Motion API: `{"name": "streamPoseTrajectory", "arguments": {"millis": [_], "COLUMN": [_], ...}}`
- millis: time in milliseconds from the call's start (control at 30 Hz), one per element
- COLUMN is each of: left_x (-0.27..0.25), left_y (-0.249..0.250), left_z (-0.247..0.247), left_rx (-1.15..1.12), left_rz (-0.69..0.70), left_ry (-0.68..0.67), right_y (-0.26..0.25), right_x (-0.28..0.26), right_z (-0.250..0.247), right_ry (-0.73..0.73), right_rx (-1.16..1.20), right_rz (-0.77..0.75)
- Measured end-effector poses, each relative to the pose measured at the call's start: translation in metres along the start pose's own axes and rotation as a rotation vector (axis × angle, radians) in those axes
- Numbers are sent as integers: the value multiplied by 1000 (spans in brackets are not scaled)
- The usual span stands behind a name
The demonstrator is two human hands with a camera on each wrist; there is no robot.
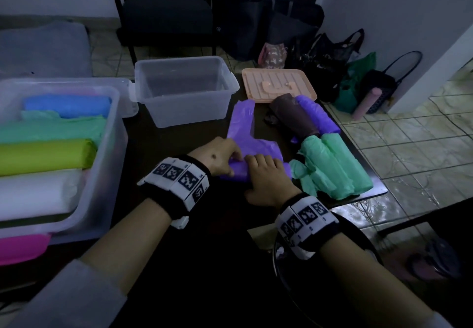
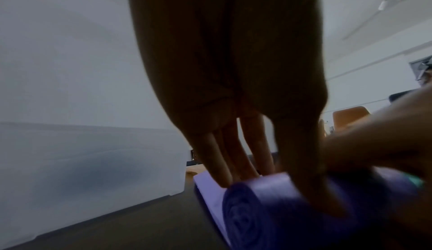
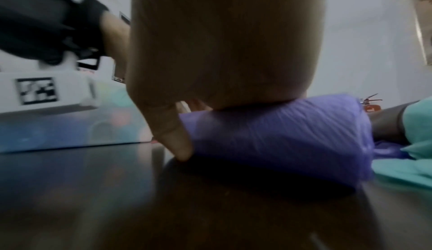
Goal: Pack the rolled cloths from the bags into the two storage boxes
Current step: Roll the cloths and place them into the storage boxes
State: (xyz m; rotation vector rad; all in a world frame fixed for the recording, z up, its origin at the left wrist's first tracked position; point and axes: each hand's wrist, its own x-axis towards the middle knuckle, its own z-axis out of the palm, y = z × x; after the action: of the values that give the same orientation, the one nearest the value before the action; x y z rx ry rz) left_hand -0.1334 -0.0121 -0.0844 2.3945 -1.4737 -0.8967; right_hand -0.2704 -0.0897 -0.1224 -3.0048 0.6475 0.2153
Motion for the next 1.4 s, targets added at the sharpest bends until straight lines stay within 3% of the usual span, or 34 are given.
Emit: {"name": "streamPoseTrajectory", "arguments": {"millis": [233, 367, 400, 600, 667, 800, 1033, 1100, 1267, 1400], "left_x": [-10, -6, -6, -4, -4, -5, -3, 0, 8, 11], "left_y": [6, 10, 11, 10, 9, 8, 10, 8, 6, 7], "left_z": [13, 8, 6, -6, -11, -9, 2, 2, -7, -9], "left_rx": [112, 163, 162, 114, 72, 34, 48, 62, 142, 193], "left_rz": [27, 14, 6, -14, -29, 10, -16, -21, -20, 11], "left_ry": [60, -15, -40, -234, -198, 8, -21, -11, -38, 22], "right_y": [4, -6, -9, 3, 6, 14, 26, 28, 24, 21], "right_x": [8, -5, -9, -14, -10, 5, 28, 33, 31, 25], "right_z": [-9, -11, -11, -16, -20, -24, -44, -43, -26, -10], "right_ry": [-126, 114, 103, -61, -110, -242, -426, -355, 7, 166], "right_rx": [84, -93, -65, 297, 350, 328, 441, 471, 427, 474], "right_rz": [22, 22, 21, -13, -33, -13, 44, 48, 12, 27]}}
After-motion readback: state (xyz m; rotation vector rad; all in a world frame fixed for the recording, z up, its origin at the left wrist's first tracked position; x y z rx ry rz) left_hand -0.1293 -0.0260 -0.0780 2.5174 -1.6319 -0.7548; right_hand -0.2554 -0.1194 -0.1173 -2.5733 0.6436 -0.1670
